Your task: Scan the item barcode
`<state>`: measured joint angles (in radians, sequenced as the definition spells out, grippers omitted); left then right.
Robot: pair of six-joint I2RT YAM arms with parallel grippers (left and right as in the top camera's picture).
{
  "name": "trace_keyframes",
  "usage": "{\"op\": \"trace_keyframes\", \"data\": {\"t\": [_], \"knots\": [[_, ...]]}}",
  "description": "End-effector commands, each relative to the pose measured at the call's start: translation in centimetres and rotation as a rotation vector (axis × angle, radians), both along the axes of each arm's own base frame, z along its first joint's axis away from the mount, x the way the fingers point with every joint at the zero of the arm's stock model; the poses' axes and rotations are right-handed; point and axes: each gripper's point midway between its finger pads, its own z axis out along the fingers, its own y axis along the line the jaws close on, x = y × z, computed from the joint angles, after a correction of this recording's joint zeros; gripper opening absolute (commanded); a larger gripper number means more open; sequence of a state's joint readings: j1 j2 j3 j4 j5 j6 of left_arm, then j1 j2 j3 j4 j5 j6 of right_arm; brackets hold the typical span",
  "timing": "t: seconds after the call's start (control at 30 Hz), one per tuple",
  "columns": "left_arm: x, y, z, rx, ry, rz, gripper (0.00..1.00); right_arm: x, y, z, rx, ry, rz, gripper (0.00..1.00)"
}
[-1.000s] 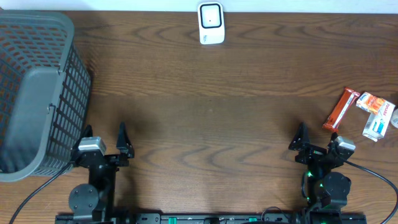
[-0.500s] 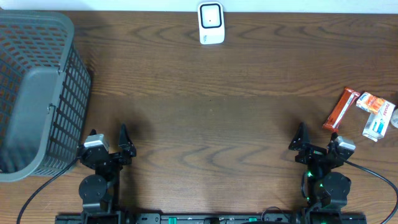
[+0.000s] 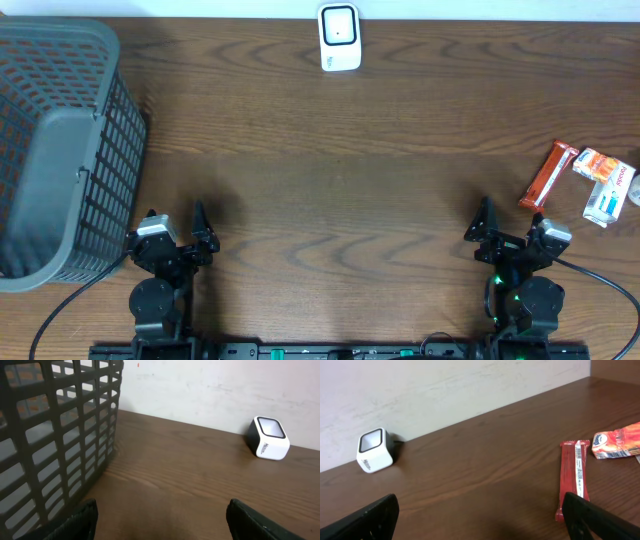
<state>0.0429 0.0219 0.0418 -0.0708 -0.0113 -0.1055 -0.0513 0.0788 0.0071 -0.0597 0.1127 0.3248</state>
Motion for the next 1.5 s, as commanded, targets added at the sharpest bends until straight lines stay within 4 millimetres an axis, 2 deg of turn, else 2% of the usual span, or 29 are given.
{"op": "trace_keyframes", "data": {"t": [0.0,0.4,0.63,0.8,0.97,1.1,1.2,1.47], "knots": [[-0.1,0.3,-1.9,-0.007,0.051,0.022,0.83,0.0,-0.3,-0.2,-0.016,0.008,-0.010,0.99],[-0.1,0.5,-1.4,-0.006,0.027,0.031,0.82,0.0,-0.2,-0.2,-0.016,0.008,-0.009,0.99],[-0.1,0.5,-1.4,-0.006,0.027,0.031,0.82,0.0,0.4,-0.2,-0.016,0.008,0.017,0.99],[-0.1,0.5,-1.4,-0.006,0.027,0.031,0.82,0.2,4.4,-0.2,-0.017,0.007,0.174,0.99],[-0.1,0.5,-1.4,-0.006,0.027,0.031,0.83,0.1,5.7,-0.2,-0.017,0.006,0.228,0.99],[-0.1,0.5,-1.4,-0.006,0.027,0.031,0.83,0.0,5.7,0.0,-0.017,-0.002,0.228,0.99],[-0.1,0.5,-1.4,-0.006,0.027,0.031,0.82,-0.2,5.1,1.8,-0.011,-0.082,0.206,0.99],[-0.1,0.5,-1.4,-0.006,0.029,0.031,0.82,-0.1,2.2,1.6,-0.016,-0.069,0.086,0.99]]}}
